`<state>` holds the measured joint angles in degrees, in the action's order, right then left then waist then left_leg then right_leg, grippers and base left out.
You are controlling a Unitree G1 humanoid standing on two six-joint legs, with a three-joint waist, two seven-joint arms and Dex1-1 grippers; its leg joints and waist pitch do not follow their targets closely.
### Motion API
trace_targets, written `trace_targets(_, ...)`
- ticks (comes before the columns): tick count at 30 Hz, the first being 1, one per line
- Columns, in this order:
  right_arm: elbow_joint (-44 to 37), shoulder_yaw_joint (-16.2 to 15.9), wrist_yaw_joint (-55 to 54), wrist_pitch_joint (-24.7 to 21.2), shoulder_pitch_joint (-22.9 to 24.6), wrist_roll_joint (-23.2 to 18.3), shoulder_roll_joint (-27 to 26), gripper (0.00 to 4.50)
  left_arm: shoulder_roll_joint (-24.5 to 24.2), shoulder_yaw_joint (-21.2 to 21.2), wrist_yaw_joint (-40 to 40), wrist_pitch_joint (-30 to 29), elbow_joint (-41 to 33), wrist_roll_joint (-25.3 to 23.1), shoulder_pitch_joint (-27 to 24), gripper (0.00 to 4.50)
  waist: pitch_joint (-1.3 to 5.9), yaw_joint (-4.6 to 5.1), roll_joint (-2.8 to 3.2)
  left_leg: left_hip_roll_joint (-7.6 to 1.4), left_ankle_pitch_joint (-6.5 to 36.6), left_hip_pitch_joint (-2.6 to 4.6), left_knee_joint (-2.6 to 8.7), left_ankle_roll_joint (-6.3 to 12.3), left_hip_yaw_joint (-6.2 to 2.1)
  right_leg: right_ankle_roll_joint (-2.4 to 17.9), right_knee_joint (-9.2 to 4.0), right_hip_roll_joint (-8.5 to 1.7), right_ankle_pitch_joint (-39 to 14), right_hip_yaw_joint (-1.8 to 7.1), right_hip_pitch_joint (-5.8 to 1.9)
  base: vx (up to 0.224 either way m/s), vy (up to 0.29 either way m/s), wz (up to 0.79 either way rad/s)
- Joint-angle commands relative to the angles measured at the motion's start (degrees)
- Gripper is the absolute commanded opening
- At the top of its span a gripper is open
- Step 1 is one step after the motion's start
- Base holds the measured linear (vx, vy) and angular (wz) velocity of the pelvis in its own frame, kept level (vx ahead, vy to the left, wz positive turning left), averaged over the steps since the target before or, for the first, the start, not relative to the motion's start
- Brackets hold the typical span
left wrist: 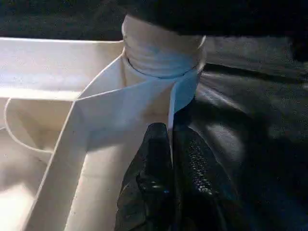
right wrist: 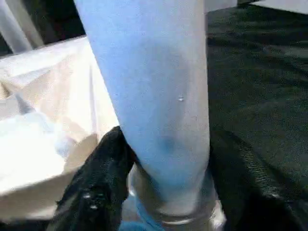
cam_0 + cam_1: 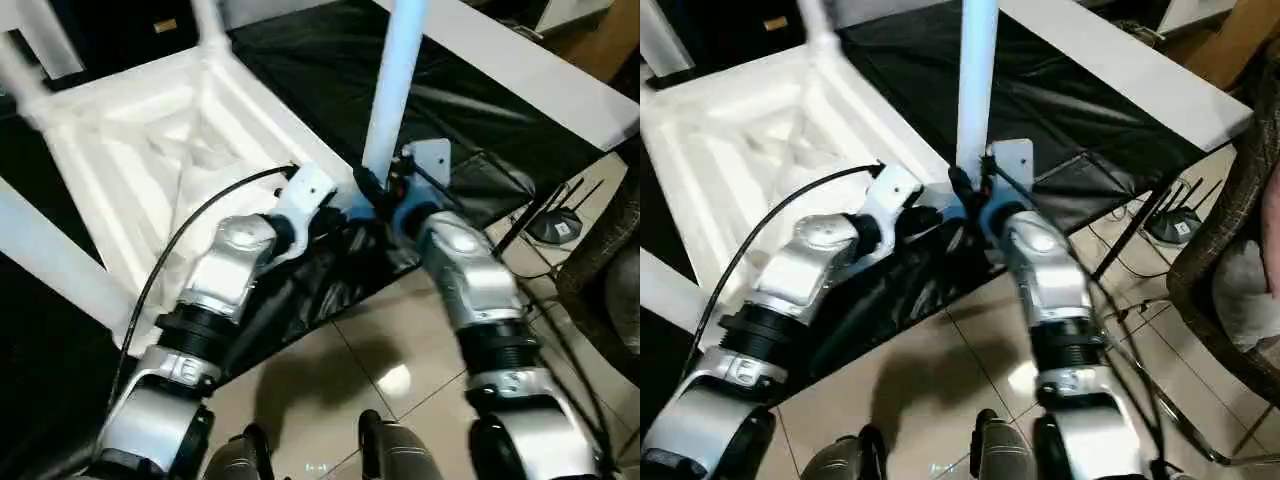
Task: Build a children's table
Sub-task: Rotate leg to tighten
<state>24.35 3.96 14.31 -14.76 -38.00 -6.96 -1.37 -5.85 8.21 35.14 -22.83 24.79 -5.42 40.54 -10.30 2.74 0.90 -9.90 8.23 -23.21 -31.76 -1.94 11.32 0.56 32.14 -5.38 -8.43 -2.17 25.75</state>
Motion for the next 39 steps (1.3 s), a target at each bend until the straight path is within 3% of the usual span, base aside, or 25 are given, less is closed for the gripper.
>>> trace_targets(1, 1.6, -4.2, 2.7, -1.4, 1.4, -0.5, -2.1, 3.04, 1.4, 1.2, -0.2, 1.6, -1.7, 1.5, -0.7, 0.0, 4.74, -0.41, -0.74, -2.25, 14.7, 1.13, 3.55, 4.5, -1.09, 11.1, -3.5, -2.19, -16.1, 1.67, -3.15, 0.0, 0.0, 0.0)
trace_targets(2, 1.4, -4.3, 3.0, -1.3, 1.6, -0.4, -2.0, 3.13, 1.3, 1.3, 0.1, 1.7, -1.8, 1.5, -0.8, 0.0, 4.91, -0.4, -0.96, -2.21, 13.7, 1.09, 3.43, 5.03, -0.94, 11.6, -3.35, -2.16, -14.5, 1.67, -3.29, 0.0, 0.0, 0.0)
trace_targets(3, 0.2, -4.2, 4.7, -0.2, 2.3, -0.1, -1.0, 3.16, 0.6, 1.5, 1.7, 2.2, -2.0, 1.5, -1.2, 0.0, 5.06, -0.51, -0.8, -2.18, 11.1, 0.99, 3.13, 6.66, -0.79, 12.9, -2.95, -2.25, -10.7, 1.7, -3.56, 0.0, 0.0, 0.0)
trace_targets(8, -4.7, -4.5, 13.5, 4.9, 5.4, -1.5, 5.1, 3.63, -3.1, 3.5, 9.2, 5.0, -1.7, 2.3, -2.6, 0.0, 5.47, -1.07, -0.92, -2.13, 7.8, 1.01, 2.6, 9.4, -0.55, 14.5, -2.54, -2.25, -7.4, 1.61, -3.94, 0.0, 0.0, 0.0)
trace_targets(9, -5.3, -4.4, 15.1, 5.6, 5.7, -2.0, 6.0, 3.7, -3.8, 3.9, 10.4, 5.3, -1.6, 2.5, -2.8, 0.0, 5.47, -1.61, -0.94, -2.17, 7.5, 1.14, 2.5, 9.93, -0.42, 14.7, -2.57, -2.23, -7.6, 1.66, -4.0, 0.0, 0.0, 0.0)
trace_targets(10, -5.6, -4.4, 15.8, 5.8, 5.9, -2.2, 6.5, 3.7, -4.0, 4.0, 11.0, 5.7, -1.5, 2.6, -2.8, 0.0, 5.45, -1.76, -0.95, -2.17, 7.3, 1.08, 2.48, 9.9, -0.4, 14.7, -2.51, -2.22, -7.8, 1.67, -4.0, 0.0, 0.0, 0.0)
trace_targets(11, -7.4, -5.0, 22.7, 7.2, 7.0, -3.2, 10.6, 3.84, -6.3, 5.5, 16.1, 8.8, -0.4, 2.8, -3.0, 0.0, 5.51, -2.01, -0.42, -2.23, 7.5, 1.23, 2.52, 9.47, -0.51, 14.7, -2.55, -2.21, -9.0, 1.59, -4.0, 0.0, 0.0, 0.0)
trace_targets(12, -8.2, -5.5, 26.8, 7.8, 7.6, -3.6, 13.0, 3.98, -7.5, 6.3, 19.0, 10.7, 0.1, 2.9, -3.1, 0.0, 5.43, -2.13, -0.86, -2.15, 9.0, 1.32, 2.56, 9.25, -0.5, 13.9, -2.89, -1.98, -10.8, 1.5, -4.15, 0.0, 0.0, 0.0)
trace_targets(13, -8.6, -5.5, 29.6, 7.7, 7.9, -4.2, 14.7, 4.07, -8.4, 6.8, 21.4, 11.3, 0.5, 3.2, -3.3, 0.0, 5.45, -2.19, -0.86, -2.22, 9.1, 1.28, 2.52, 9.05, -0.5, 14.0, -2.71, -2.09, -10.8, 1.6, -4.25, 0.0, 0.0, 0.0)
trace_targets(17, -9.4, -6.8, 42.1, 8.2, 9.0, -6.9, 20.9, 4.07, -11.4, 9.0, 29.8, 13.4, 1.8, 3.7, -2.9, 0.0, 5.56, -2.71, -0.37, -2.67, 9.0, 1.72, 2.46, 9.44, -0.48, 15.8, -2.29, -2.06, -8.3, 1.67, -3.99, 0.0, 0.0, 0.0)
trace_targets(18, -9.3, -8.9, 48.1, 10.5, 9.5, -6.6, 23.9, 4.07, -12.4, 10.2, 33.7, 15.3, 2.8, 4.0, -2.3, 0.0, 5.54, -3.01, -0.41, -2.71, 9.4, 1.9, 2.41, 9.31, -0.41, 16.2, -2.32, -2.02, -8.8, 1.65, -3.74, 0.0, 0.0, 0.0)
trace_targets(21, -8.9, -9.8, 51.6, 10.7, 9.4, -6.9, 25.4, 4.07, -12.9, 10.9, 36.3, 16.5, 3.3, 4.2, -1.9, 0.0, 5.42, -3.65, -0.53, -2.78, 10.4, 1.94, 2.48, 8.74, -0.32, 16.2, -2.33, -2.06, -10.7, 1.73, -3.77, 0.0, 0.0, 0.0)
trace_targets(23, -6.4, -10.7, 58.5, 10.4, 7.9, -8.4, 27.5, 4.07, -14.7, 13.3, 43.1, 19.5, 4.8, 4.4, -1.0, 0.0, 5.42, -4.39, -0.49, -2.97, 11.5, 2.16, 2.47, 8.31, -0.32, 16.1, -2.37, -2.17, -12.6, 1.8, -3.49, 0.0, 0.0, 0.0)
trace_targets(26, -4.2, -11.6, 64.2, 9.6, 6.2, -9.4, 28.9, 3.81, -15.7, 15.0, 47.3, 21.8, 6.2, 4.0, 0.0, 0.0, 5.16, -4.78, -0.81, -2.97, 13.6, 2.2, 2.52, 7.33, -0.26, 15.8, -2.53, -2.24, -15.2, 1.92, -3.24, 0.0, 0.0, 0.0)
trace_targets(27, -3.4, -12.1, 66.6, 9.2, 5.6, -9.6, 29.5, 3.71, -15.9, 15.4, 48.8, 22.8, 7.0, 3.7, 0.5, 0.0, 5.13, -4.82, -1.19, -3.02, 14.3, 2.26, 2.55, 6.97, -0.22, 15.3, -2.66, -2.36, -16.7, 1.99, -3.19, 0.0, 0.0, 0.0)
trace_targets(31, -2.1, -13.5, 71.2, 8.7, 4.6, -9.9, 30.7, 3.4, -16.2, 16.0, 50.4, 24.5, 8.8, 2.9, 1.7, 0.0, 4.96, -5.07, -1.18, -3.07, 15.2, 2.3, 2.74, 6.15, -0.41, 14.3, -2.96, -2.51, -20.4, 1.95, -3.14, 0.0, 0.0, 0.0)
trace_targets(39, 1.1, -16.3, 77.9, 8.4, 2.2, -9.8, 31.4, 2.83, -16.3, 16.0, 52.4, 28.1, 14.2, 2.6, 5.0, 0.0, 5.25, -5.1, -1.57, -3.01, 13.4, 1.88, 2.61, 6.32, -0.51, 14.8, -2.64, -2.69, -18.4, 1.88, -3.48, 0.0, 0.0, 0.0)
